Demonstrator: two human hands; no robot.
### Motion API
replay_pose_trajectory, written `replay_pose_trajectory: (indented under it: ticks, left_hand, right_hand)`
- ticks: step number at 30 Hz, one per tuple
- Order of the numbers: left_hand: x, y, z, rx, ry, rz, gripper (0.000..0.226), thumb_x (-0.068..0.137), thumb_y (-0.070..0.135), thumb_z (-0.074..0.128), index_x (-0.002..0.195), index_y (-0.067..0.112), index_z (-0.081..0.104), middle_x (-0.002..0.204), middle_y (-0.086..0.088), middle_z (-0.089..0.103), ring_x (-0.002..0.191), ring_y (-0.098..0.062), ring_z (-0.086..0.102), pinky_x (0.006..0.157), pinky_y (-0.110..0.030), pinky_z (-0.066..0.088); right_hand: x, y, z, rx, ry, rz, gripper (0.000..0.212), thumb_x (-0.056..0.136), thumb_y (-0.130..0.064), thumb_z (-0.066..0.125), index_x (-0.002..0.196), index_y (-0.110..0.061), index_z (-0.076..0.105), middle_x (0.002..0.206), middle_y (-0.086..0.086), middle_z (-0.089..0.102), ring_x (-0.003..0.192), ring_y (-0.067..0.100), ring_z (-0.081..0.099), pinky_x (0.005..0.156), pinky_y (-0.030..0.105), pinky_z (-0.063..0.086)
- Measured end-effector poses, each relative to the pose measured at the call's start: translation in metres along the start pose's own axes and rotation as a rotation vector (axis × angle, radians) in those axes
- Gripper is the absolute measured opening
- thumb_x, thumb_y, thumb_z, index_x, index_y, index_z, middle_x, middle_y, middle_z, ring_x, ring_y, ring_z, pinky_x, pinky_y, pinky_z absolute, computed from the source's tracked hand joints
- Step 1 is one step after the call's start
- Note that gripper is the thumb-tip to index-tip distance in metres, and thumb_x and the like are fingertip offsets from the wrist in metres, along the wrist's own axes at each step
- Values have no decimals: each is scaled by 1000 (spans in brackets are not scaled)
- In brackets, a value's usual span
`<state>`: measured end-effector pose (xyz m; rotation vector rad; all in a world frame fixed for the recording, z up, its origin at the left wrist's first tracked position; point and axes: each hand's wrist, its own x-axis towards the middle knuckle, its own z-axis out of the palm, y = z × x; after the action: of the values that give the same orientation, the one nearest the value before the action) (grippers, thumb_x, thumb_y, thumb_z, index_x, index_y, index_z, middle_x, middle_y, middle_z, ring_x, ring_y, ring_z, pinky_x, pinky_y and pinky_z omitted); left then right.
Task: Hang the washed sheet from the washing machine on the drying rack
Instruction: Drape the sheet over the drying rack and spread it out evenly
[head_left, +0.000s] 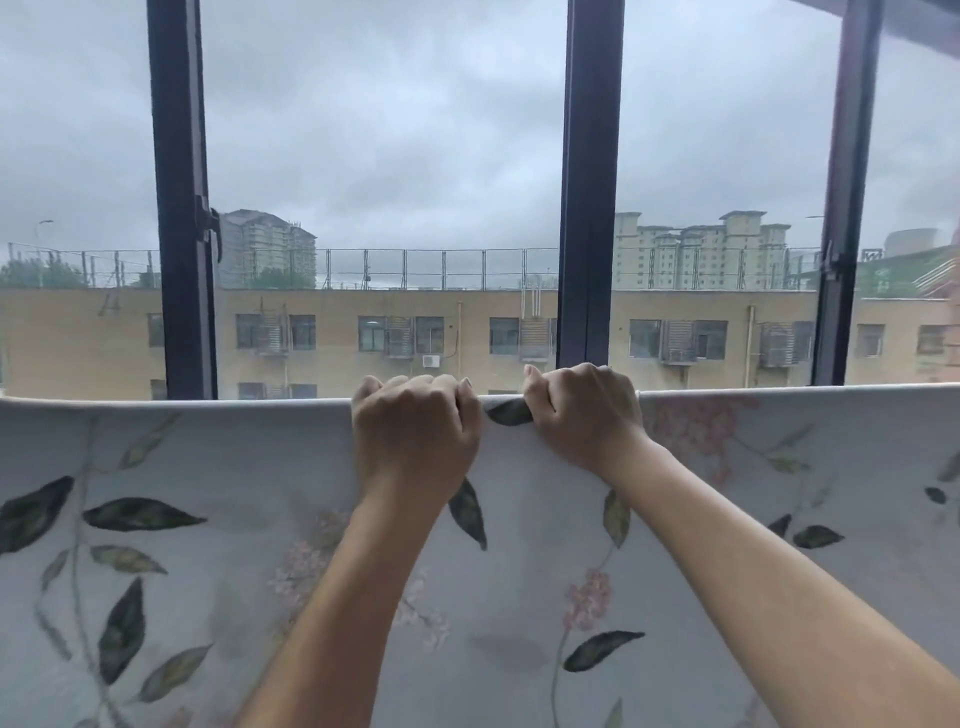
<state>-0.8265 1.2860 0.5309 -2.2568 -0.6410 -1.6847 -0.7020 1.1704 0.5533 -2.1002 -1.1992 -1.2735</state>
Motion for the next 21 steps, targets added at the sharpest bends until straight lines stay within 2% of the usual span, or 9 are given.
replay_pose_trajectory:
  ticks: [3, 5, 8, 11, 16, 19, 21]
  left_hand:
    - [-1, -2, 4, 6, 44, 34, 45, 90, 35, 32, 53, 21, 53, 51, 3, 57, 47, -18, 47, 66, -31, 35]
    - [-1, -7, 4, 8, 82, 35, 44, 90, 34, 36, 52, 20, 54, 49, 2, 57, 46, -19, 46, 65, -31, 35]
    - [-1, -9, 5, 10, 99, 43, 42, 91, 33, 36, 52, 23, 47, 49, 3, 56, 46, -17, 39, 65, -31, 34]
    - [-2, -5, 7, 13, 101, 47, 37, 91, 34, 34, 55, 27, 38, 50, 3, 57, 48, -15, 37, 65, -30, 31]
    - [1, 22, 14, 23, 8, -128, 46, 90, 33, 29, 55, 20, 54, 57, -1, 63, 56, -20, 45, 77, -36, 34]
    - [3, 64, 27, 7, 1, -143, 46, 91, 32, 32, 56, 18, 59, 56, -2, 63, 55, -18, 41, 78, -36, 33]
    - [4, 100, 37, -14, 1, -129, 44, 91, 31, 36, 58, 17, 61, 57, -2, 63, 55, -17, 39, 75, -34, 30]
  right_hand:
    - [-5, 23, 5, -56, 97, 41, 53, 92, -40, 22, 43, -19, 26, 42, -1, 36, 44, 22, 36, 53, 28, 27]
    - [-9, 44, 7, -79, 161, 59, 52, 90, -38, 25, 41, -20, 28, 38, -4, 26, 38, 21, 32, 50, 25, 26]
    - [-17, 82, 7, -82, 206, 84, 59, 89, -36, 28, 39, -12, 47, 36, 9, 43, 35, 27, 45, 49, 25, 30]
    - [-22, 109, 4, -97, 231, 98, 62, 89, -36, 25, 42, -6, 52, 38, 14, 48, 36, 29, 49, 51, 26, 30]
    - [-20, 112, 5, -99, 220, 96, 66, 87, -40, 21, 47, -4, 61, 44, 16, 54, 40, 29, 48, 52, 27, 28]
    - [-18, 103, 8, -92, 192, 73, 72, 83, -43, 11, 54, -5, 64, 51, 14, 60, 46, 26, 44, 53, 28, 29]
    - [-18, 105, 7, -78, 165, 52, 74, 83, -44, 7, 58, -6, 65, 55, 13, 62, 48, 27, 48, 54, 29, 31]
